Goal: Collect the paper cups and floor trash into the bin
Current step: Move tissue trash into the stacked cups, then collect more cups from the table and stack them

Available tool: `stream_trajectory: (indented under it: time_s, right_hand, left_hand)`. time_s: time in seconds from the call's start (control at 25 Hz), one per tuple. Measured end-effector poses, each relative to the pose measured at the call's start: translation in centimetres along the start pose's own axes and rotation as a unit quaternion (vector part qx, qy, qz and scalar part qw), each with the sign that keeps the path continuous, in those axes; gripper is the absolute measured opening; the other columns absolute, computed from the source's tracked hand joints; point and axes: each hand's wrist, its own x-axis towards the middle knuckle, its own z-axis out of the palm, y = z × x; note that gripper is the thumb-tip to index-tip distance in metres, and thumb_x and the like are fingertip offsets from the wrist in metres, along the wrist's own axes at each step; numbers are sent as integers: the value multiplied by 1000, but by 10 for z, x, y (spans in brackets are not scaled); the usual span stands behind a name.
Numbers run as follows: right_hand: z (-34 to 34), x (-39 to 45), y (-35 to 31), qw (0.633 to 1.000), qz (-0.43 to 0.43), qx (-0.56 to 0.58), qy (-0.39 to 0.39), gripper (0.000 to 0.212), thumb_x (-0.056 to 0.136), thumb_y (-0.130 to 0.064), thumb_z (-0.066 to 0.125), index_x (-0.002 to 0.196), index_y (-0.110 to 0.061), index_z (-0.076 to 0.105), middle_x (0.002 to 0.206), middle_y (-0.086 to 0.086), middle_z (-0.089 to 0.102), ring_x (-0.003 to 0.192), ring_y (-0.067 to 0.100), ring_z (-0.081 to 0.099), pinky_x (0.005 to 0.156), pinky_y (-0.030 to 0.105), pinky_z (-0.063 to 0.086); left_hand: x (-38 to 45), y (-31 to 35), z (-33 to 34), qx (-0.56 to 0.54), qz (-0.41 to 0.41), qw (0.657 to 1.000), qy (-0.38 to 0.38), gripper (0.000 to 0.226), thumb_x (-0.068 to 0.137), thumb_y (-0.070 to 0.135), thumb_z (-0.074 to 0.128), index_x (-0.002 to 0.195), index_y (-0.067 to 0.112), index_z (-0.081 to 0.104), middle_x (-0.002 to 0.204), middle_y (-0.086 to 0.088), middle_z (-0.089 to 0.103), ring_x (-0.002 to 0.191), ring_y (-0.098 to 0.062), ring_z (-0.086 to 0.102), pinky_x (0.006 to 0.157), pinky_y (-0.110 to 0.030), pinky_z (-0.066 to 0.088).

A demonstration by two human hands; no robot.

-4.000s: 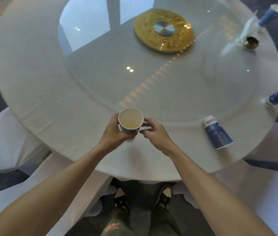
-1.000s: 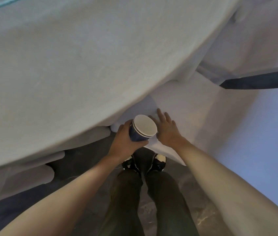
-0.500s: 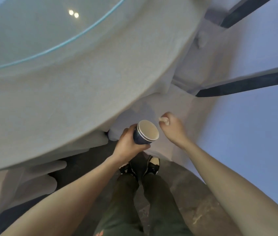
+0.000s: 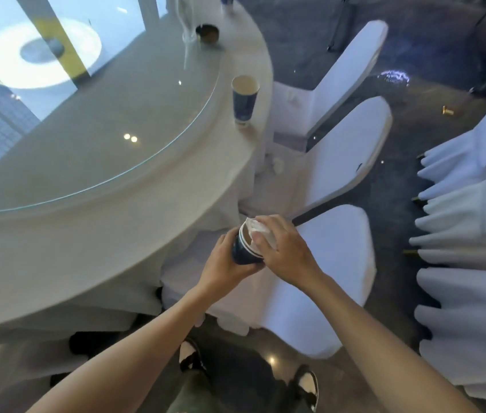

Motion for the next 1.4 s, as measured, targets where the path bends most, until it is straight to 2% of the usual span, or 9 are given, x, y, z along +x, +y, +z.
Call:
stream_trajectory:
  time_s: [0.12,0.28,0.4,0.52,0.76,0.96,1.12,1.24,1.4]
  right_hand:
    - [-50,-24,28,998,-54,-31,6,29,103,-22,58,129,-20,70,124,-7,60,117,11,51,99,28,44]
    - [-98,-47,57,978,-123,-136,-100,31,108,-26,49,125,-15,72,141,5,61,134,29,45,113,45,35]
    - [-138,-57,72,967,-134,-149,-155,37,110,-29,39,125,-18,71,141,-4,64,143,20,37,117,42,25]
    - [-165,-48,75,965,-153,-139,-164,34,106,-31,49,124,-16,74,140,-1,65,139,22,44,117,45,33]
    - [-199,1,87,956,-158,-112,-220,36,103,-33,58,131,-14,69,145,3,57,138,18,43,109,28,37]
    - [-233,57,108,959,-135,-114,-222,42,99,-37,65,135,-16,65,144,0,55,131,19,54,110,35,48]
    - [-252,106,117,957,-146,-100,-230,38,96,-34,69,131,-19,66,142,-2,56,126,17,57,104,27,46]
    - [-266,146,127,944,-174,-119,-254,39,95,-37,70,130,-21,66,138,-2,57,121,16,58,99,24,45]
    - [-294,213,149,923,-235,-148,-267,41,95,-41,70,130,-21,67,131,0,62,116,17,59,102,34,51]
  left_hand:
    - [-15,34,40,12,15,999,40,84,65,50,92,139,40,53,131,15,62,118,-7,63,98,-38,56]
    - [-35,67,92,14,20,995,96,84,62,54,92,136,38,56,127,12,64,113,-11,66,95,-41,58]
    - [-44,96,126,10,7,992,122,83,64,48,94,137,33,58,125,8,63,111,-13,65,91,-29,56]
    - [-41,113,142,7,0,989,149,80,68,35,97,138,28,58,125,7,62,111,-15,65,86,-15,50]
    - [10,127,163,-12,-13,979,201,79,69,34,96,138,24,59,126,5,64,109,-8,66,88,-16,54]
    - [70,150,183,-30,-25,979,201,78,69,30,97,136,21,59,125,-1,62,108,-8,65,84,-7,51]
    - [114,165,187,-39,-61,971,228,83,60,52,88,134,30,58,124,4,63,113,-15,65,93,-29,56]
    - [144,173,193,-30,-83,967,241,81,61,53,90,133,35,58,124,6,66,112,-16,67,96,-41,57]
    - [187,182,203,-9,-137,944,299,92,53,59,90,136,35,56,123,5,68,111,-17,67,96,-48,58]
